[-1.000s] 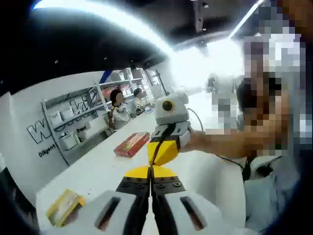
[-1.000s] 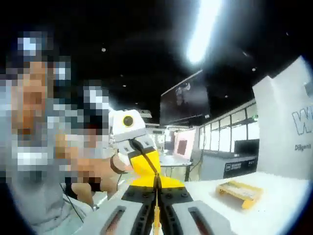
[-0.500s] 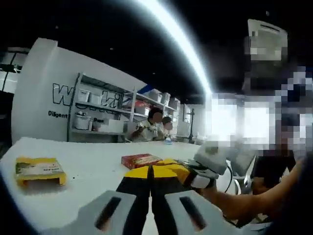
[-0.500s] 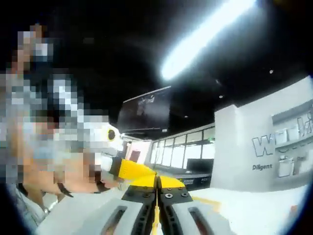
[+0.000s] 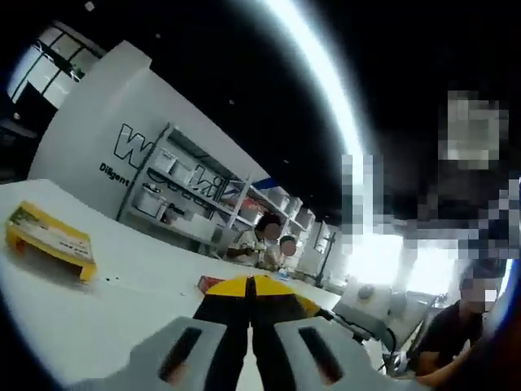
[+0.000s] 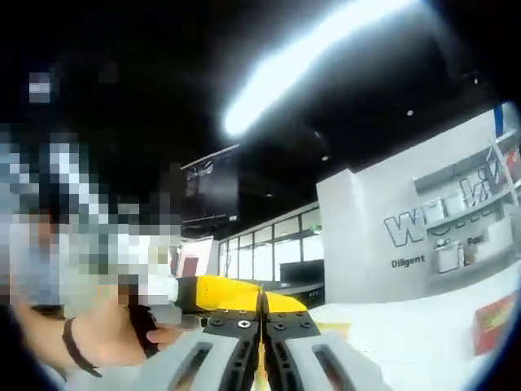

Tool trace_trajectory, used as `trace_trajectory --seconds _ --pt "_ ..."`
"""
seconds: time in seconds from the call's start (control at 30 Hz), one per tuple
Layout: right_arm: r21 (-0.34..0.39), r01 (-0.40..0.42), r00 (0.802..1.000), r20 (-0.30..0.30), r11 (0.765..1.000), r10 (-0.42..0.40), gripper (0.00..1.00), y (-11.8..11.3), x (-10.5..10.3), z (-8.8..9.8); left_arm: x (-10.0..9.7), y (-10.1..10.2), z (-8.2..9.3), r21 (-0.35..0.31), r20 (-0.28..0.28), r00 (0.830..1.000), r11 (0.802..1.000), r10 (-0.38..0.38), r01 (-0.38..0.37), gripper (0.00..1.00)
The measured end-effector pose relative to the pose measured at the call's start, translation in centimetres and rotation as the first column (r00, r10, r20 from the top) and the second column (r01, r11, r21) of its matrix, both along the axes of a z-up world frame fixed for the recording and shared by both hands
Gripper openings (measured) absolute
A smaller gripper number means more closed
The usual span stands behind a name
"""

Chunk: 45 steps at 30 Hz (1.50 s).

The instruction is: Tear open the coffee pouch, take out the coffee, and pour the coffee from the pouch into the cup

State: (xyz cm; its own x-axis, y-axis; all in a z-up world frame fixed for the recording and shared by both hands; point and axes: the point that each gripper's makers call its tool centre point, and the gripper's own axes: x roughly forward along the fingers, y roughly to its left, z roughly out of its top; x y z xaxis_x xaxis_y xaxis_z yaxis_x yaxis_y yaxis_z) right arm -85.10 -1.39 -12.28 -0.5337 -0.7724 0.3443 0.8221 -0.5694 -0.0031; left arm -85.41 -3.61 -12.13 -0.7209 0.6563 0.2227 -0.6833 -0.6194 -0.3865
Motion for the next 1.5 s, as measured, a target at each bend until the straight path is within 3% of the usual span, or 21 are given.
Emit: trace_trajectory --seconds 0.83,0.93,1.0,1.1,1.37,1.5 --pt "0.004 -0.014 1.000 0.027 1.000 0.014 0.00 -0.1 -0.5 0.0 -1.3 -0.1 -0.2 0.071 0.021 1.000 0.997 -0.005 0.003 0.01" --pt "0.010 -0.010 0.999 0.030 1.000 0.010 0.00 -0.1 -0.5 -0.2 -2.0 -1.7 0.8 0.124 -0.020 0.997 0.989 0.080 -0.077 0.01" --pt "0.004 -0.008 0.999 0.032 1.000 0.008 0.00 0.1 -0.6 -0.2 -1.8 -2.0 1.0 0.147 0.010 1.000 0.989 0.024 -0.025 0.01" --pt "0.002 -0.013 0.999 0.041 1.000 0.013 0.00 0.2 -0.8 -0.3 -1.7 -2.2 1.0 0.089 -0.014 0.999 0.995 0.052 -0.051 0.01" --pt "0.003 -0.018 0.999 0.045 1.000 0.018 0.00 0.3 -0.7 -0.3 -1.2 -4.8 0.4 0.088 -0.004 0.997 0.993 0.080 -0.079 0.01" --pt "0.002 -0.020 0.999 0.049 1.000 0.020 0.00 0.5 -0.7 -0.4 -1.3 -7.4 -0.3 0.008 -0.023 0.989 0.990 0.144 -0.144 0.01"
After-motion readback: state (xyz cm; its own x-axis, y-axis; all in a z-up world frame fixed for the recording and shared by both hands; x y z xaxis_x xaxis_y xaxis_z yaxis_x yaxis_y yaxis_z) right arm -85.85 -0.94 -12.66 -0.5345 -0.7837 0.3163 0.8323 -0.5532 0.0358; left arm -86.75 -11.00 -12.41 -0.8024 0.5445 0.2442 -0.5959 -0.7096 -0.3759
